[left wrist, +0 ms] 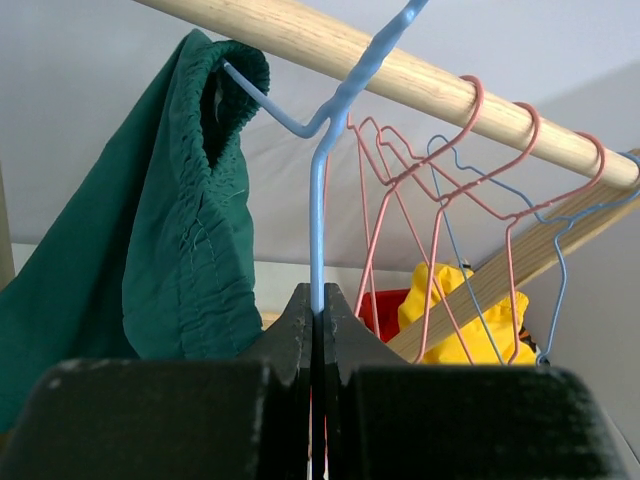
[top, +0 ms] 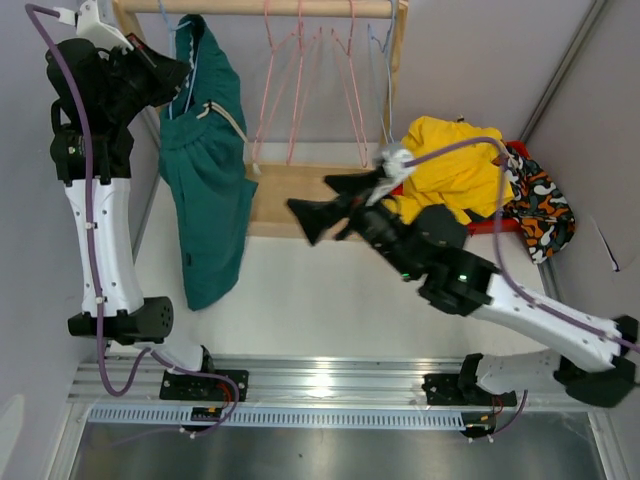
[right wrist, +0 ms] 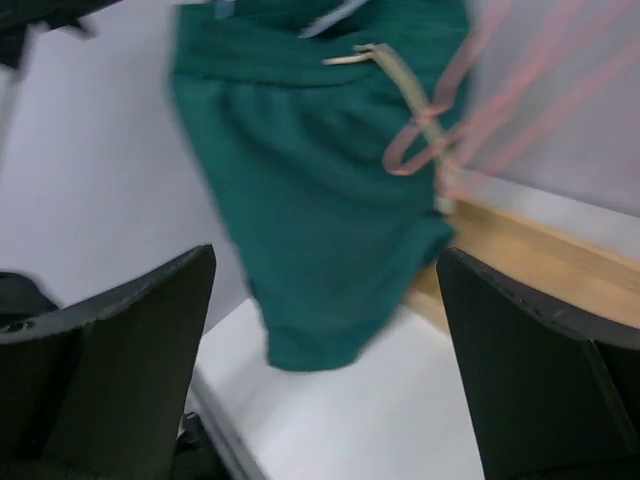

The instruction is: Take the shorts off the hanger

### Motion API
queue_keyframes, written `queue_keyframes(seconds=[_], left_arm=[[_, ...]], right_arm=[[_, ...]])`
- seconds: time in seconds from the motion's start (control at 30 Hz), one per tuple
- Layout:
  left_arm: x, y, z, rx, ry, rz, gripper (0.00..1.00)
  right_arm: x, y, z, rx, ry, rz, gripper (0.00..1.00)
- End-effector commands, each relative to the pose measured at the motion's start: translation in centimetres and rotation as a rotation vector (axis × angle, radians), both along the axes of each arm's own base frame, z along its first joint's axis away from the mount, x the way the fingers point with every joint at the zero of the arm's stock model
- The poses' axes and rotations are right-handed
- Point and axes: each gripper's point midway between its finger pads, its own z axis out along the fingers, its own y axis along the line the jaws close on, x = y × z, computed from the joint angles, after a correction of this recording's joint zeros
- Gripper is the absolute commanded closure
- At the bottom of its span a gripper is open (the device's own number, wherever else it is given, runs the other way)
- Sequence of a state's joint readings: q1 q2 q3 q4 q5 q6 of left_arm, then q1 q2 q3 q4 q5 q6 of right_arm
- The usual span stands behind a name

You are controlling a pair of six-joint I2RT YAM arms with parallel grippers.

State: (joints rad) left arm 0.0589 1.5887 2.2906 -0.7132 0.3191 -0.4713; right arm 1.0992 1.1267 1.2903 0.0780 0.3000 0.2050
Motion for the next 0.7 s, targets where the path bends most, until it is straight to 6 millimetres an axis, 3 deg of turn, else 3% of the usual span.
queue_keyframes(seconds=[0.0,0.03,0.07,0.1,0.13,0.23,0.33,0.37,0.43,0.47,0.57,0.67], left_arm=[[-1.7,-1.3,3.7,-0.004,-0.131,-0.058,1.0],[-1.8,-1.3,3.5,-0.001,-0.127,-0.062,1.0],[-2.2,-1.4,3.6,0.002,-0.129,-0.068,1.0],[-2.3,-1.5,3.6,0.007,-0.131,-0.071,1.0],[-2.5,-1.4,3.5,0.011,-0.128,-0.071,1.0],[-2.9,-1.6,3.0,0.016,-0.114,-0.077,1.0],[-3.9,-1.7,3.6,0.014,-0.132,-0.085,1.0],[-4.2,-1.8,3.7,0.01,-0.134,-0.091,1.0],[-4.8,-2.0,4.0,0.007,-0.142,-0.104,1.0],[-4.9,-2.1,4.1,-0.001,-0.139,-0.109,1.0],[-5.6,-2.3,4.2,-0.013,-0.142,-0.13,1.0],[-6.3,-2.2,4.3,-0.013,-0.149,-0.133,1.0]], right_arm=[[-1.2,5.9,3.8,0.003,-0.093,0.01,0.01],[-1.7,10.2,1.3,-0.061,-0.076,0.051,0.01],[-2.0,11.8,1.4,-0.07,-0.08,0.063,0.01],[-2.2,12.7,3.8,-0.031,-0.097,0.063,0.01],[-1.8,15.6,1.6,-0.079,-0.085,0.069,0.01],[-1.6,19.2,1.8,-0.076,-0.084,0.09,0.01],[-1.4,21.0,2.5,-0.053,-0.094,0.097,0.01],[-0.9,22.3,1.1,-0.077,-0.088,0.095,0.01],[-0.5,23.0,1.0,-0.071,-0.093,0.084,0.01],[-0.2,24.1,-0.4,-0.097,-0.094,0.08,0.01],[1.1,25.4,-1.8,-0.111,-0.103,0.032,0.01],[2.2,25.9,-2.1,-0.11,-0.104,0.002,0.01]])
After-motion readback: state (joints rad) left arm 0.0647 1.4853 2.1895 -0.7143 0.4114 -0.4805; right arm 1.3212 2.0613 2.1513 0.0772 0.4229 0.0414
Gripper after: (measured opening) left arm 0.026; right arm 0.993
